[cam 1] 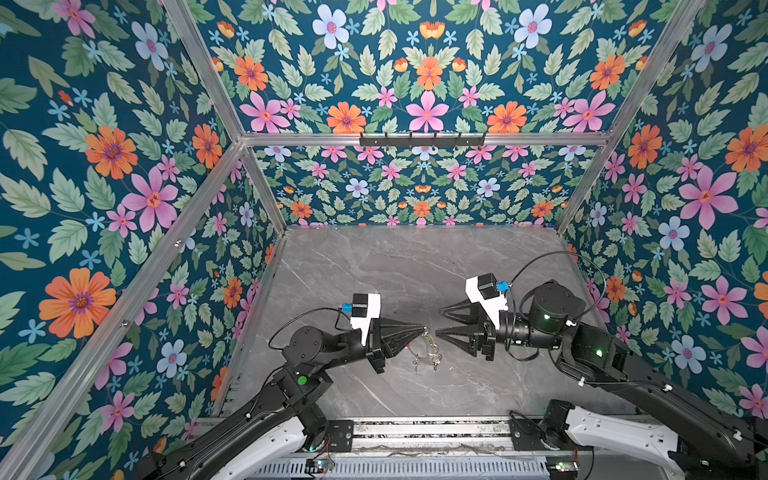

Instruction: Remove the keys from the keyring

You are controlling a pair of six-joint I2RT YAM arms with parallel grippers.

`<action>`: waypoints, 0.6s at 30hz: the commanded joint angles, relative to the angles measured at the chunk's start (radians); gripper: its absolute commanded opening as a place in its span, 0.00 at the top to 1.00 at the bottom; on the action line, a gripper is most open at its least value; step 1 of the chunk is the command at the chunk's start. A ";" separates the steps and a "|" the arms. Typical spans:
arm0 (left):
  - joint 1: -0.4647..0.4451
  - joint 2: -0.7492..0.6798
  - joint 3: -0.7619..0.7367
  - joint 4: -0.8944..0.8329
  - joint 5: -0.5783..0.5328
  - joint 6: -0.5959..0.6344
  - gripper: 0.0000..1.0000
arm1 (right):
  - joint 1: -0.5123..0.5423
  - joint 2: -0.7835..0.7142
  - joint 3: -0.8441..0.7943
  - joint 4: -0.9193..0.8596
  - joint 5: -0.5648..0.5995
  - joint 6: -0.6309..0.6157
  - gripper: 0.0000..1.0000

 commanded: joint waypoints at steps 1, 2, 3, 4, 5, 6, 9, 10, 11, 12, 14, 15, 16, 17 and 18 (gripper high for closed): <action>0.000 0.003 -0.002 0.058 0.025 -0.016 1.00 | -0.009 0.017 -0.004 0.088 -0.133 0.041 0.50; 0.000 0.002 -0.004 0.060 0.025 -0.017 1.00 | -0.009 0.025 -0.007 0.097 -0.156 0.047 0.51; 0.000 0.003 -0.006 0.066 0.025 -0.020 1.00 | -0.009 0.032 -0.011 0.106 -0.174 0.058 0.53; 0.000 0.003 -0.007 0.068 0.025 -0.019 1.00 | -0.009 0.037 -0.014 0.112 -0.181 0.062 0.54; 0.000 0.002 -0.008 0.070 0.026 -0.022 1.00 | -0.009 0.042 -0.019 0.116 -0.185 0.068 0.55; 0.000 0.003 -0.009 0.070 0.028 -0.022 1.00 | -0.010 0.044 -0.026 0.123 -0.186 0.073 0.56; 0.000 0.003 -0.009 0.071 0.026 -0.022 1.00 | -0.009 0.045 -0.041 0.141 -0.191 0.084 0.59; 0.000 0.002 -0.010 0.071 0.025 -0.022 1.00 | -0.010 0.045 -0.042 0.140 -0.193 0.085 0.60; 0.000 0.004 -0.010 0.071 0.025 -0.022 1.00 | -0.010 0.046 -0.043 0.139 -0.195 0.087 0.61; 0.000 0.002 -0.011 0.071 0.024 -0.021 1.00 | -0.010 0.048 -0.044 0.139 -0.197 0.086 0.63; 0.000 0.000 -0.012 0.071 0.022 -0.020 1.00 | -0.010 0.051 -0.047 0.138 -0.196 0.088 0.66; 0.000 -0.001 -0.012 0.070 0.021 -0.020 1.00 | -0.010 0.052 -0.049 0.138 -0.196 0.090 0.68; 0.000 -0.001 -0.014 0.071 0.022 -0.020 1.00 | -0.010 0.053 -0.050 0.138 -0.196 0.091 0.70; 0.000 -0.002 -0.014 0.070 0.020 -0.020 1.00 | -0.010 0.055 -0.051 0.138 -0.197 0.091 0.72; 0.000 -0.002 -0.014 0.070 0.019 -0.018 1.00 | -0.010 0.056 -0.051 0.137 -0.196 0.092 0.73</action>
